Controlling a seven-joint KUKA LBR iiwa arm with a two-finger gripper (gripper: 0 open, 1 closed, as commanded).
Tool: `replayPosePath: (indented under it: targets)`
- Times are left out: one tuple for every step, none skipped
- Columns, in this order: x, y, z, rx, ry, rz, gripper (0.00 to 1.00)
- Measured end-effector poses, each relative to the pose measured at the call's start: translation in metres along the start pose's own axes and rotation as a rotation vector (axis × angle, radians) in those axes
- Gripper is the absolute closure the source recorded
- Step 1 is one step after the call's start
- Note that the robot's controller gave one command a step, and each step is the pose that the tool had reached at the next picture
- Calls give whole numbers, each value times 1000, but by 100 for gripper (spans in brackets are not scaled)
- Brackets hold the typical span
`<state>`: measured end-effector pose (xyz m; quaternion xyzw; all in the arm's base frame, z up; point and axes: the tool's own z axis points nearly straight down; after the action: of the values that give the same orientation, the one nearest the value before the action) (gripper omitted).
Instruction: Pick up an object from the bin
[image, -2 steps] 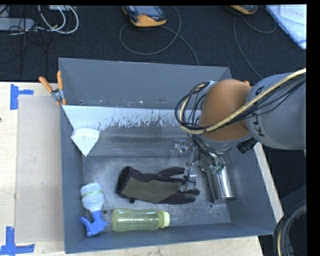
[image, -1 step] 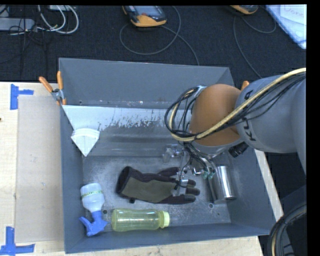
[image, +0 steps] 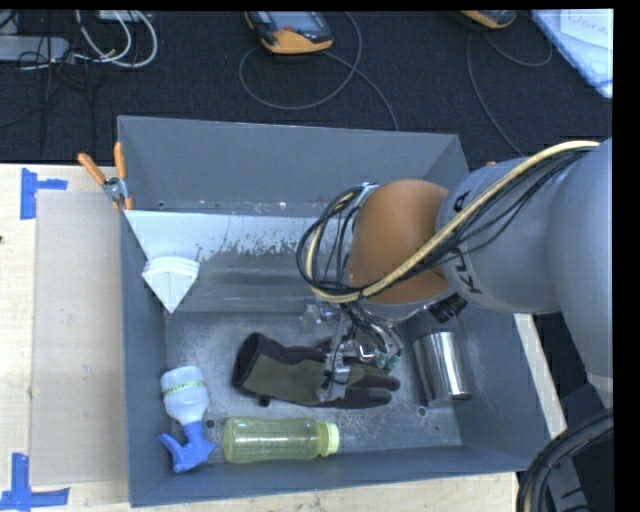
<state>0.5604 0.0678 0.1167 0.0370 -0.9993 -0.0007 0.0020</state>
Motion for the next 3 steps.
replayPosePath:
  targets:
    - [9,18,47,0,6,-72,0]
    - [1,-2,47,0,1,136,100]
    - [1,-2,47,0,0,136,100]
